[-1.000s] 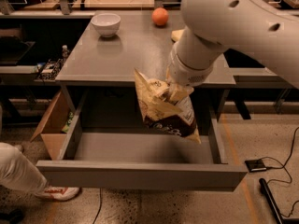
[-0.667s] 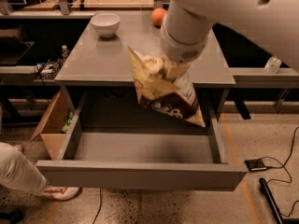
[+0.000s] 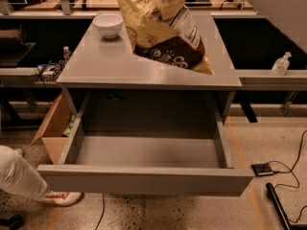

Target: Pick brown chip bag from top drawer and place on counter

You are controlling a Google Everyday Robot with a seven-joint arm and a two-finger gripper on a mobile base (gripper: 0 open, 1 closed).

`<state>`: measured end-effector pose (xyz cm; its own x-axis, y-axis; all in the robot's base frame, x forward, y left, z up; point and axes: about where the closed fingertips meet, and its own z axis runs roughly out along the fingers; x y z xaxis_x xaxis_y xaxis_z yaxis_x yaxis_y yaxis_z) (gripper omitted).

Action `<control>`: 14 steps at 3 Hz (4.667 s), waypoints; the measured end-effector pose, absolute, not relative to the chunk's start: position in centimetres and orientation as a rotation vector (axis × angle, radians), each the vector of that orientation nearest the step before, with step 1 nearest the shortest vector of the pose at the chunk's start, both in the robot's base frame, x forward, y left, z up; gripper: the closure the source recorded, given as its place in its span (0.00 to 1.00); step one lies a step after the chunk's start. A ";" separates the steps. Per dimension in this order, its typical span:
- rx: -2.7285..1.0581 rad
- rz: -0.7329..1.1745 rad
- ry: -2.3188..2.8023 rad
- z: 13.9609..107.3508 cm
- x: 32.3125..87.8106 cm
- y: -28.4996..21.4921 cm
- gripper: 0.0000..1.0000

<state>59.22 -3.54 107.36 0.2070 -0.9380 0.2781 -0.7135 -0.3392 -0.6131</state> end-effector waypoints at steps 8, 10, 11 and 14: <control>-2.329 -0.760 1.336 92.0 76.3 5.4 0.83; -2.336 -0.757 1.338 91.6 76.3 5.4 0.36; -2.339 -0.756 1.339 91.4 76.4 5.4 0.13; -2.274 -0.799 1.523 92.7 76.0 -0.3 0.00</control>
Offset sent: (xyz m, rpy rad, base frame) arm 0.0711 0.0348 -0.0408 -0.0191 -0.0212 0.1314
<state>76.03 -0.33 92.71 0.2872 -0.9145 0.2849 -0.7540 -0.3993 -0.5215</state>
